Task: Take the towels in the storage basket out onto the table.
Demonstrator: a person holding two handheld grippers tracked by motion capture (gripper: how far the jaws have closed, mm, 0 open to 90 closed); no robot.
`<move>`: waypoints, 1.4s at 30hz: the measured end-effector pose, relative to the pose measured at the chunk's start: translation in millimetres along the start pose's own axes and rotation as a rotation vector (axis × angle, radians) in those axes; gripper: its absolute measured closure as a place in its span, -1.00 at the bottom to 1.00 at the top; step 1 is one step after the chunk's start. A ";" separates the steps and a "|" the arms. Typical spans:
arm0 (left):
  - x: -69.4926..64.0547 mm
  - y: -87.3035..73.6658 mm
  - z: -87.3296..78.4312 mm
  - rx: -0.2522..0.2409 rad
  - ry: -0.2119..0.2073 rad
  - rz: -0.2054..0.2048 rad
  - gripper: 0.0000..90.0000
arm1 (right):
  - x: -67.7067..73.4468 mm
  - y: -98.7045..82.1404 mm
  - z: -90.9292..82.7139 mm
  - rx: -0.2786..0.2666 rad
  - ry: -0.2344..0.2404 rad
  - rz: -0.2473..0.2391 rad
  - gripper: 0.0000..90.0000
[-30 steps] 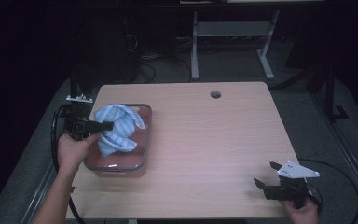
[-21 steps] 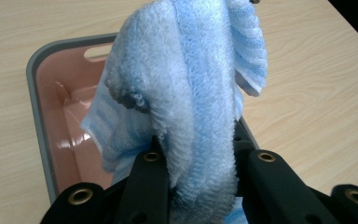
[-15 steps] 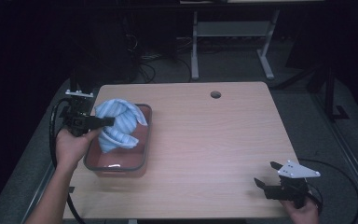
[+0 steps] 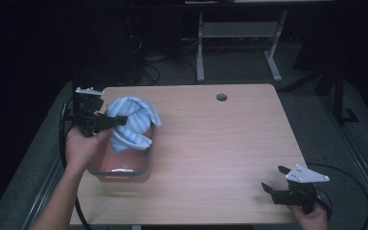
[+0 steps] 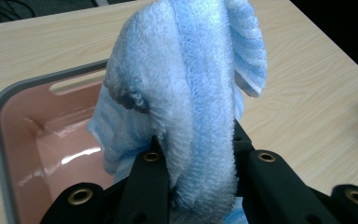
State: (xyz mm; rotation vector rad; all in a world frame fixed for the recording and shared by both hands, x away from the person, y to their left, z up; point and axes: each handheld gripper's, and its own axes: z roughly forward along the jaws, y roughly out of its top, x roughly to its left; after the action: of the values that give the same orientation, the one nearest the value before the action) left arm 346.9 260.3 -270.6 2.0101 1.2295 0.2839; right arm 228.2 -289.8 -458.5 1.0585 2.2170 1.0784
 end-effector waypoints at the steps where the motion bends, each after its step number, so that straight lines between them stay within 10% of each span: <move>1: -2.1 1.0 1.0 -0.001 -0.002 0.000 0.68 | -0.1 0.1 0.0 0.000 0.001 0.000 -0.68; 42: -69.1 31.9 60.2 0.061 -0.127 0.130 0.67 | -2.3 -2.0 -5.6 -0.021 -0.001 0.005 -0.68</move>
State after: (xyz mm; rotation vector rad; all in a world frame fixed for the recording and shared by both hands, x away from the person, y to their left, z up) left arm 364.9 165.2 -277.4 2.1302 1.0422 0.1809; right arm 224.9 -295.0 -456.6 1.0566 2.1983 1.1008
